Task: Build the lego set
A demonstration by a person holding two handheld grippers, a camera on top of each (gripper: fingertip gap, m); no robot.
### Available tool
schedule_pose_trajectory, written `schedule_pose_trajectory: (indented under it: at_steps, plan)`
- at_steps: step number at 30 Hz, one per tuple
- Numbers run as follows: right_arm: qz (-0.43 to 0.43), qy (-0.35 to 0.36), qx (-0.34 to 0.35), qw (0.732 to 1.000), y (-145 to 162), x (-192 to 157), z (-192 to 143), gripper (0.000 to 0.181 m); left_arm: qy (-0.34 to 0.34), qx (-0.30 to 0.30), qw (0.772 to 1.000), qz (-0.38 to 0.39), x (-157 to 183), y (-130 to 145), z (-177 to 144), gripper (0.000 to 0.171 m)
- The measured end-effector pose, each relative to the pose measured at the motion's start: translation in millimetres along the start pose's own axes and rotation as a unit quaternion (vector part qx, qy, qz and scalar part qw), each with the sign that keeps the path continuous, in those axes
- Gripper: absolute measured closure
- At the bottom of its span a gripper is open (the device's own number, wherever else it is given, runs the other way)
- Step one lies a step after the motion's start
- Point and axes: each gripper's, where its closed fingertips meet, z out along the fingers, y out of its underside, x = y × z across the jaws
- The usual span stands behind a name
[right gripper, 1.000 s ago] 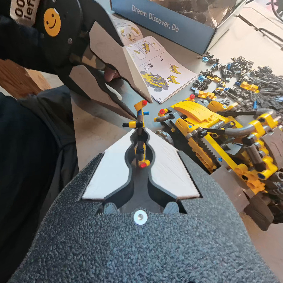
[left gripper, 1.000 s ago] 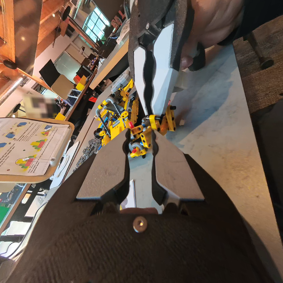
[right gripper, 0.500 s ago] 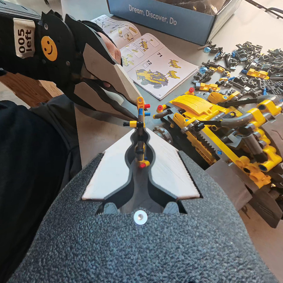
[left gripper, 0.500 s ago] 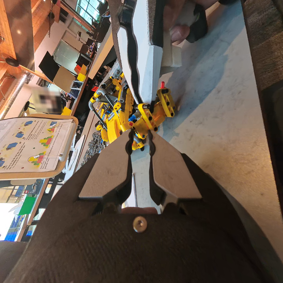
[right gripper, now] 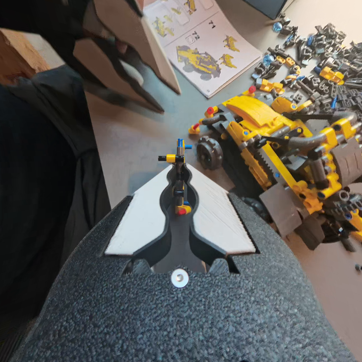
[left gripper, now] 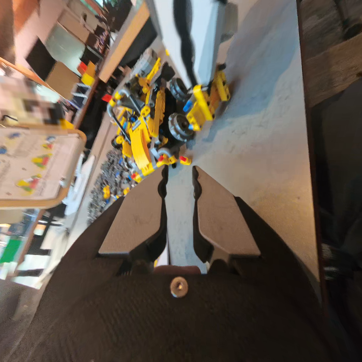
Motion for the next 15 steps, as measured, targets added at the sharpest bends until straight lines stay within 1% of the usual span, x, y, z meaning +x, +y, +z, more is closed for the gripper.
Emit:
schedule_pose_trajectory:
  at_steps: [2, 4, 6, 8, 11, 13, 15]
  plan:
    - [-0.005, 0.006, -0.008, 1.000, 8.7, 0.1, -9.4, 0.175, 0.033, -0.018, 0.997, -0.064, -1.1, 7.7, -6.0, 0.152]
    - [-0.006, 0.013, -0.012, 1.000, 14.6, 1.4, -14.3, 0.175, 0.084, -0.045, 0.986, -0.135, 2.4, 13.8, -3.6, 0.144]
    - [0.003, 0.014, -0.011, 1.000, 14.9, 2.2, -14.7, 0.175, 0.127, -0.062, 0.974, -0.177, 6.7, 16.1, 3.3, 0.145]
    - [0.002, 0.015, -0.014, 1.000, 13.9, 2.1, -13.5, 0.175, 0.148, -0.079, 0.969, -0.183, 7.4, 21.5, 9.8, 0.138]
    - [-0.010, 0.019, -0.020, 1.000, 14.2, 0.6, -12.4, 0.175, 0.182, -0.090, 0.962, -0.182, 10.6, 25.1, 10.9, 0.140]
    - [-0.017, 0.026, -0.023, 0.999, 15.1, 1.4, -12.9, 0.175, 0.189, -0.106, 0.958, -0.190, 9.0, 27.3, 10.2, 0.136]
    - [-0.028, 0.036, -0.025, 0.999, 15.9, 2.1, -11.8, 0.175, 0.195, -0.114, 0.955, -0.190, 9.9, 26.3, 9.9, 0.139]
